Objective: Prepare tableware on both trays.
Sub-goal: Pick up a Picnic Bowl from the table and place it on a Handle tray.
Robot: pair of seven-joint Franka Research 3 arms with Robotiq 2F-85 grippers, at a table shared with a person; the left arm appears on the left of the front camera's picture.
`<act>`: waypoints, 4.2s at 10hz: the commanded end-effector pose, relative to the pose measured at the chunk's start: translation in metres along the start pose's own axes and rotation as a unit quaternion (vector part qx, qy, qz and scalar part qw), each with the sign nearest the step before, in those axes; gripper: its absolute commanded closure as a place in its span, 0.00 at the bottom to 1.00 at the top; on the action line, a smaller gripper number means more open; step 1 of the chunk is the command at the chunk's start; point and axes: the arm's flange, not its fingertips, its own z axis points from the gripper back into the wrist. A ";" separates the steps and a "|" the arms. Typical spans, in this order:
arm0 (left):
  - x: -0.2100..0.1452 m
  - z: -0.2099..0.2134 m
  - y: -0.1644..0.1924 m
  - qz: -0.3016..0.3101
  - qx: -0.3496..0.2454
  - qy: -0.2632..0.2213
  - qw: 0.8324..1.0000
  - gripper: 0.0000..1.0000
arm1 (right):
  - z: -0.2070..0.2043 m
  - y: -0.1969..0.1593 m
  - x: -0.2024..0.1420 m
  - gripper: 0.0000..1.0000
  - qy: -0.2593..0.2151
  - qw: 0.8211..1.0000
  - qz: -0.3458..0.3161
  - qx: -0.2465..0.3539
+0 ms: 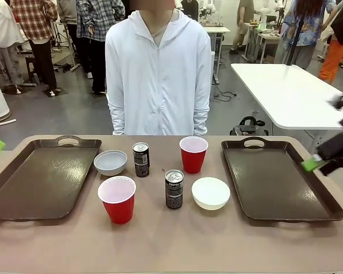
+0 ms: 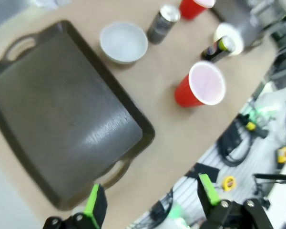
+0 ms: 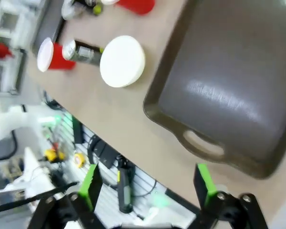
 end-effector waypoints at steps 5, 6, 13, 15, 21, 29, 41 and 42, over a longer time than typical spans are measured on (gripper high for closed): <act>-0.022 0.027 0.074 0.103 -0.087 -0.078 0.988 0.00 | 0.046 -0.071 -0.056 0.00 -0.090 0.984 -0.146 0.048; -0.025 0.028 0.086 0.116 -0.093 -0.099 0.984 0.00 | 0.051 -0.080 -0.059 0.00 -0.101 0.981 -0.155 0.058; -0.006 0.012 0.042 0.161 -0.094 -0.060 0.981 0.00 | 0.086 -0.111 -0.066 0.00 -0.129 0.971 -0.190 0.071; -0.003 0.014 0.043 0.166 -0.051 -0.028 0.984 0.00 | 0.080 -0.105 -0.057 0.00 -0.116 0.976 -0.167 0.076; -0.003 0.009 0.044 0.154 -0.095 -0.067 0.981 0.00 | 0.086 -0.109 -0.068 0.00 -0.122 0.970 -0.200 0.058; -0.003 0.009 0.044 0.154 -0.095 -0.067 0.981 0.00 | 0.086 -0.109 -0.068 0.00 -0.122 0.970 -0.200 0.058; -0.003 0.009 0.044 0.154 -0.095 -0.067 0.981 0.00 | 0.008 0.073 0.047 0.00 0.067 0.973 -0.163 -0.148; -0.003 0.009 0.044 0.154 -0.095 -0.067 0.981 0.00 | -0.008 0.095 0.060 0.00 0.075 0.970 -0.156 -0.171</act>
